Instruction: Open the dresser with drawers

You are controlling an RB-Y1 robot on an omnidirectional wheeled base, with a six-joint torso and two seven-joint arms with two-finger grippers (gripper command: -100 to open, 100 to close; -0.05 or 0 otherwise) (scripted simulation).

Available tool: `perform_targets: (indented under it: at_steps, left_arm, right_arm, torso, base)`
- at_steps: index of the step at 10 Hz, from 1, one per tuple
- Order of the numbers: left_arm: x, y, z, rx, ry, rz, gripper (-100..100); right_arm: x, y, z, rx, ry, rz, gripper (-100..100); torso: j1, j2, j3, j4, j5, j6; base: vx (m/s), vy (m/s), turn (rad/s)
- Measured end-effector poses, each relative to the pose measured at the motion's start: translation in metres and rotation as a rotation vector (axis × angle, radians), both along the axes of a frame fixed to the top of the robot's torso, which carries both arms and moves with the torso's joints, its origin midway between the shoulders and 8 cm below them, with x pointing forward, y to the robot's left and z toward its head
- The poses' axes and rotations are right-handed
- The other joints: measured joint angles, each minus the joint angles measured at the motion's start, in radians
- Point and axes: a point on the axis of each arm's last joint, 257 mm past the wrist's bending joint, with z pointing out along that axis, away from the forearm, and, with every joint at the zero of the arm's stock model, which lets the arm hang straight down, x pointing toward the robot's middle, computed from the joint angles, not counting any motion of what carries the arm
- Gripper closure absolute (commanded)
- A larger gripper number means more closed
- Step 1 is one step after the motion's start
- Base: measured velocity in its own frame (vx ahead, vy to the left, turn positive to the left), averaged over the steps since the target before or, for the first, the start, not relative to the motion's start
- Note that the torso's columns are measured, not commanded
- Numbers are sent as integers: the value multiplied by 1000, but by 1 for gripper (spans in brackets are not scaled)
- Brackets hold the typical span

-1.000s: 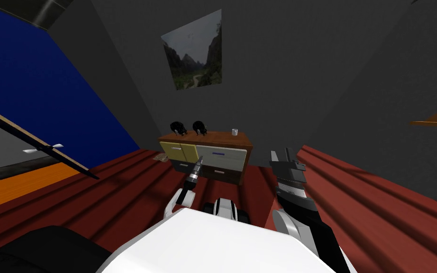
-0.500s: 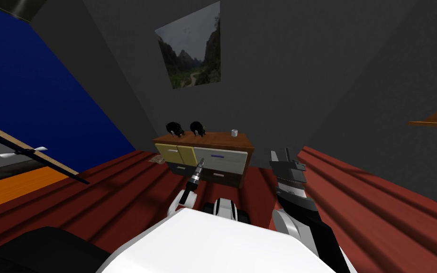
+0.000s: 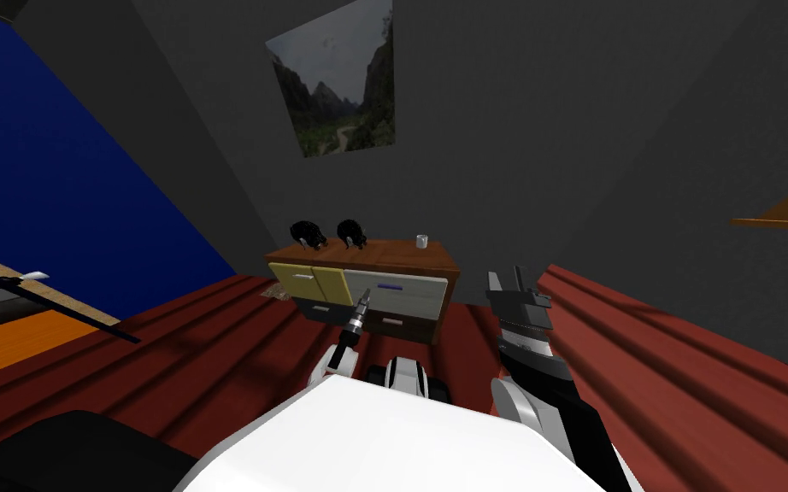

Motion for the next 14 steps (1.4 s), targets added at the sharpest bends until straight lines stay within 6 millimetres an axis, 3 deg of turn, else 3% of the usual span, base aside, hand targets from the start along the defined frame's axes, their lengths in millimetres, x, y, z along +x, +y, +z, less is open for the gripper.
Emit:
perform_targets:
  at_steps: [4, 6, 8, 9, 11, 14]
  left_arm:
    - [-1, -17, -39, -41, 70, 0, -100]
    - [-2, -29, -49, -72, 92, 1, -100]
    - [4, -29, -44, -73, 90, 1, -100]
    - [5, -28, -44, -73, 92, 1, 100]
    - [9, -31, -31, -75, 62, -6, 100]
    - [7, -33, -33, -75, 73, -8, 100]
  right_arm:
    - [0, 0, 0, 0, 0, 0, 0]
    - [0, 0, 0, 0, 0, 0, 0]
    - [0, 0, 0, 0, 0, 0, 0]
    - [0, 0, 0, 0, 0, 0, 0]
    - [0, 0, 0, 0, 0, 0, 0]
    - [0, 0, 0, 0, 0, 0, 0]
  torso:
    - [0, 1, 0, 0, 0, 0]
    - [0, 4, 3, 1, 0, 0]
    - [-1, 1, 1, 1, 0, 0]
    - [0, 1, 1, 0, 0, 0]
    - [4, 1, 2, -6, 4, 0]
    - [2, -3, -1, -5, 2, 1]
  base:
    - [127, 1, -34]
    - [44, 4, -8]
    - [51, -16, -4]
    - [5, -2, 1]
    - [-140, -4, 19]
    - [-197, 1, 18]
